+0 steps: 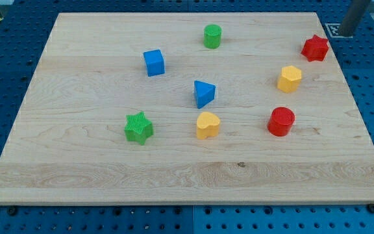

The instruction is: Point your arm to the yellow hexagon

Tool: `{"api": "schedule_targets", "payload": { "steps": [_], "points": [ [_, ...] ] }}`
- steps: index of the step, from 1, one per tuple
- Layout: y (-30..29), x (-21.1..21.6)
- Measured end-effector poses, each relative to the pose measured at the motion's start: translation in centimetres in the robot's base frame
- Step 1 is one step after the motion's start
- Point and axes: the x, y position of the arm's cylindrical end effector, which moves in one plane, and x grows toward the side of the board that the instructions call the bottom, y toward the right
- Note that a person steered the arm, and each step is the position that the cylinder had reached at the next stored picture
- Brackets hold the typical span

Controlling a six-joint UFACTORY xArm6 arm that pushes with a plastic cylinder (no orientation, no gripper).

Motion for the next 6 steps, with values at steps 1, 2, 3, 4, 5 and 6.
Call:
{"api": "schedule_targets", "payload": {
  "steps": [1, 2, 3, 4, 5, 6],
  "points": [
    [0.0, 0.1],
    [0.8, 0.8],
    [0.8, 5.8],
    [0.8, 6.4],
    [0.7, 7.0],
    [-1.2, 13.2]
  ]
}}
